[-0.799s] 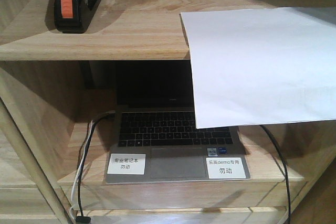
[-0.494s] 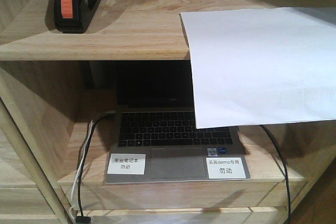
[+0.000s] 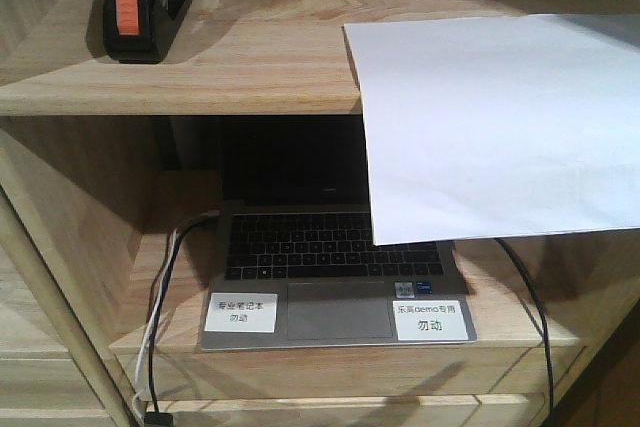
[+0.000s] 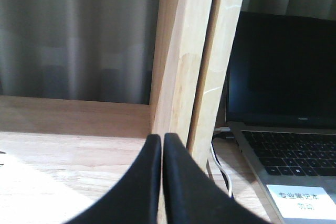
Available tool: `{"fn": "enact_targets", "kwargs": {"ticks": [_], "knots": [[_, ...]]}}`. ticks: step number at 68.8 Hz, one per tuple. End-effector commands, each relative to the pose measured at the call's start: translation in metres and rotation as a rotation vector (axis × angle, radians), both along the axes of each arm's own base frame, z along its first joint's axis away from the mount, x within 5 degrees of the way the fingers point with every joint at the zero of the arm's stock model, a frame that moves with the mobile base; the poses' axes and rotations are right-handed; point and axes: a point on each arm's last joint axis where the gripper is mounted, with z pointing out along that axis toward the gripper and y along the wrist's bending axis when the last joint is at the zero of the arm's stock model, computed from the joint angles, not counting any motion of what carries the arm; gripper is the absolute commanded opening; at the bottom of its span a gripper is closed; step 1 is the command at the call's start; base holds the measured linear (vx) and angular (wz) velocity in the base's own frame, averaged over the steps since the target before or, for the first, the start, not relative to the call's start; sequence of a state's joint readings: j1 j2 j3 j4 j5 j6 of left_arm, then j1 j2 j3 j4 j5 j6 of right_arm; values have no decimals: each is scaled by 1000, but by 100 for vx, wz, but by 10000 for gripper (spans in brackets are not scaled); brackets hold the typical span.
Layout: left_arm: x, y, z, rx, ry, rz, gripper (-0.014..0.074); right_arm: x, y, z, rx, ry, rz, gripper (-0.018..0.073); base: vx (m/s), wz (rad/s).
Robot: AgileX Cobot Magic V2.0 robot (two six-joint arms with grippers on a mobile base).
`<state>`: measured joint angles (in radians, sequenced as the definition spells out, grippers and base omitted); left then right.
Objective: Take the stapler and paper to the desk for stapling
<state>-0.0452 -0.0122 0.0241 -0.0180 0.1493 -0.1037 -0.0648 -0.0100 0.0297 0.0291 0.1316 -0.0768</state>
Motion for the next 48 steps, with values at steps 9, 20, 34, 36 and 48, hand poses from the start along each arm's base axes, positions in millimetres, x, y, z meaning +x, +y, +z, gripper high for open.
{"fn": "enact_targets", "kwargs": {"ticks": [9, 20, 34, 36, 48], "knots": [[-1, 0, 5, -11, -90, 5, -6, 0, -1, 7, -21, -80, -7, -6, 0, 0], [-1, 0, 5, -11, -90, 5, -6, 0, -1, 7, -21, -80, -7, -6, 0, 0], [-1, 0, 6, -11, -94, 5, -6, 0, 0, 7, -10, -81, -7, -6, 0, 0], [-1, 0, 6, -11, -95, 5, -6, 0, 0, 7, -2, -84, -7, -6, 0, 0], [-1, 0, 6, -11, -96, 5, -6, 0, 0, 8, 16, -93, -7, -6, 0, 0]]}}
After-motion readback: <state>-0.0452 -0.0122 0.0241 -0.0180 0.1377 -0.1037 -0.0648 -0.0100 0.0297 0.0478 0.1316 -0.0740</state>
